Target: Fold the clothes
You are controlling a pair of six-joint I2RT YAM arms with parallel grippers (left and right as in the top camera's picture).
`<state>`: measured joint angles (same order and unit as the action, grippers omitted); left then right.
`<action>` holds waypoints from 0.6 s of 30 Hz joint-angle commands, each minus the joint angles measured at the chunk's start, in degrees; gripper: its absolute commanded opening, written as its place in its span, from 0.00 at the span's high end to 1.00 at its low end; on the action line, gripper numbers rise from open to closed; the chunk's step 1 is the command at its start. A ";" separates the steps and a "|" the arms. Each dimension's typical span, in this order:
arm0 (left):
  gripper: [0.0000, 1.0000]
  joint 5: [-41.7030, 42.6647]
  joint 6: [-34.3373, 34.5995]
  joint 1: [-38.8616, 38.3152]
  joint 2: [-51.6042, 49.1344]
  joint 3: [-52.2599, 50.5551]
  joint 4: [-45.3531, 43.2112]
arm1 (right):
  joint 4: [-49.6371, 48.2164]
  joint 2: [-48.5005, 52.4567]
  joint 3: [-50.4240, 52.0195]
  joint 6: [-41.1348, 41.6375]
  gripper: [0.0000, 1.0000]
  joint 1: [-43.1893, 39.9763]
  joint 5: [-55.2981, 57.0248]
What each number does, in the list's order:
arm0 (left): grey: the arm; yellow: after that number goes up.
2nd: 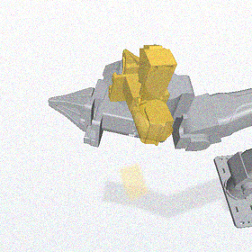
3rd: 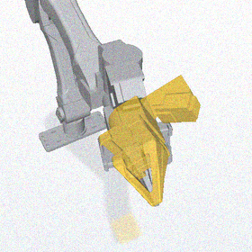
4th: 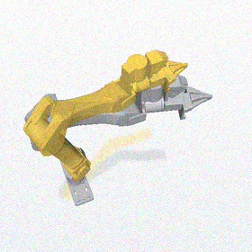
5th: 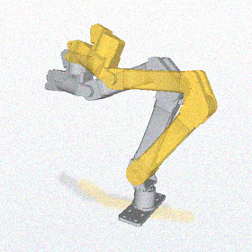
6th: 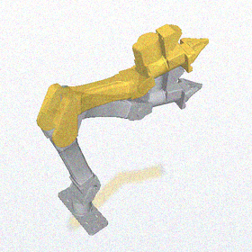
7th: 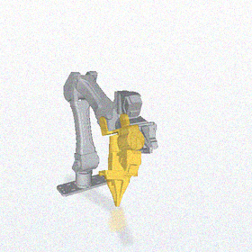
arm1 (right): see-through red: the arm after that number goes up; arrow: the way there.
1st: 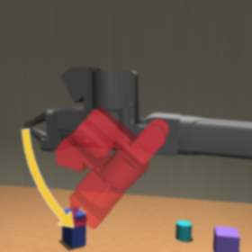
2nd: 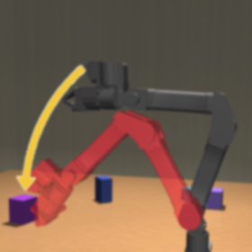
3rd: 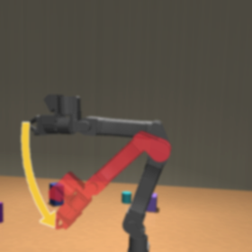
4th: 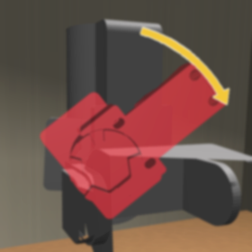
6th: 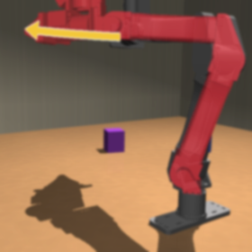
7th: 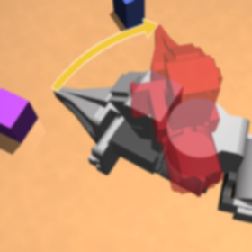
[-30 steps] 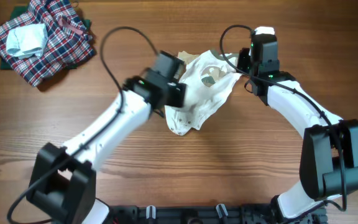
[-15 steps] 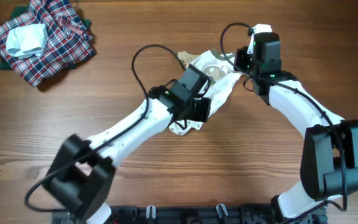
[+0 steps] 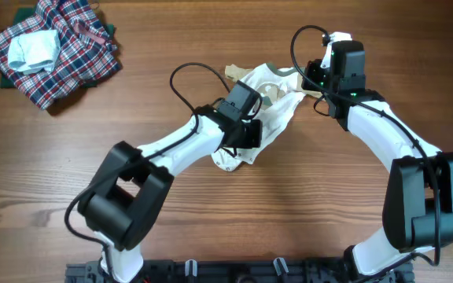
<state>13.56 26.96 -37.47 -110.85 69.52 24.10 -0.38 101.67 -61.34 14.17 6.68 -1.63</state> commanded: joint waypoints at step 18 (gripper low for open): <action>0.96 9.11 6.95 8.04 -3.30 0.57 14.80 | 1.73 -1.66 -0.70 1.03 0.91 -0.17 -1.46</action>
<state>21.54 32.49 -32.93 -113.73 69.73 35.57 1.21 101.67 -61.34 14.28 6.68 -2.07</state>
